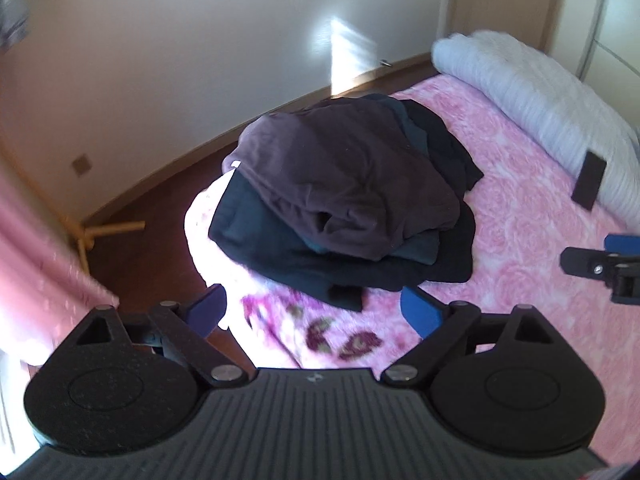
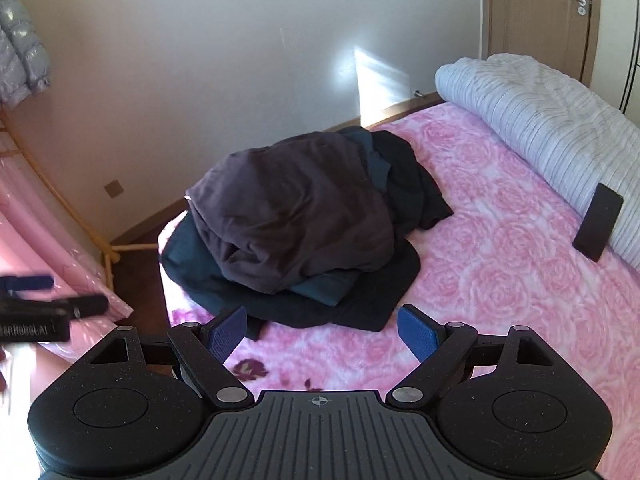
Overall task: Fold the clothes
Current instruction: 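Reach both grippers into the pile and grasp the dark brown shirt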
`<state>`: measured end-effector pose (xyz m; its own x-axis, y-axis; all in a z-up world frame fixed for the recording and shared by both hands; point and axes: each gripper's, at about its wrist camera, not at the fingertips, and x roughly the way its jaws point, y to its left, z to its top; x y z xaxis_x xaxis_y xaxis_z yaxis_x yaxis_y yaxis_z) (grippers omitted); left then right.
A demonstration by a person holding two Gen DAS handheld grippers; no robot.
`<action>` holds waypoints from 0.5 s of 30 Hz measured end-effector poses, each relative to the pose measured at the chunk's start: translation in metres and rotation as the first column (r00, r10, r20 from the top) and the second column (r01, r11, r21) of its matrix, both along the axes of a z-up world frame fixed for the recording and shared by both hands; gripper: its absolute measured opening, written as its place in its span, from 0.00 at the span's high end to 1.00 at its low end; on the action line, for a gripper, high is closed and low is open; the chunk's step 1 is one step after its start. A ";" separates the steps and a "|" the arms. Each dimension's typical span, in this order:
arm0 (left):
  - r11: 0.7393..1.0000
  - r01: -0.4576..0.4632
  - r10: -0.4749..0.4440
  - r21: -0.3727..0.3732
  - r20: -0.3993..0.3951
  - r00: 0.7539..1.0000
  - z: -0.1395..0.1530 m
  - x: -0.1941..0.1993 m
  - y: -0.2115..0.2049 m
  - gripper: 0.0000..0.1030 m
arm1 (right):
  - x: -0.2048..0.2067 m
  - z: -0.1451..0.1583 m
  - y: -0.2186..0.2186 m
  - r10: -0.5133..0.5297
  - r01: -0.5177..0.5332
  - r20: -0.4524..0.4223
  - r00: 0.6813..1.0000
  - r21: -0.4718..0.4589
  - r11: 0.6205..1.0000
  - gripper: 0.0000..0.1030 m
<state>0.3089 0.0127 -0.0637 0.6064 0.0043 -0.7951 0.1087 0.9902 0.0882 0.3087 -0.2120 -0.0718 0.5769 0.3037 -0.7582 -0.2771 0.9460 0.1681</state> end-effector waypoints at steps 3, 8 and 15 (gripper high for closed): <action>0.992 0.105 -0.106 0.064 0.019 0.994 -0.013 0.030 0.011 0.12 | 0.013 -0.011 0.008 0.044 -0.044 0.000 0.999 -0.034 0.998 0.17; 0.933 0.305 -0.315 0.193 0.022 0.949 -0.049 0.096 0.038 0.12 | 0.050 -0.039 0.053 0.132 -0.131 0.006 0.991 -0.113 0.985 0.17; 0.667 0.651 -0.685 0.361 -0.047 0.727 -0.130 0.167 0.058 0.17 | 0.114 -0.113 0.144 0.305 -0.308 -0.057 0.951 -0.299 0.903 0.17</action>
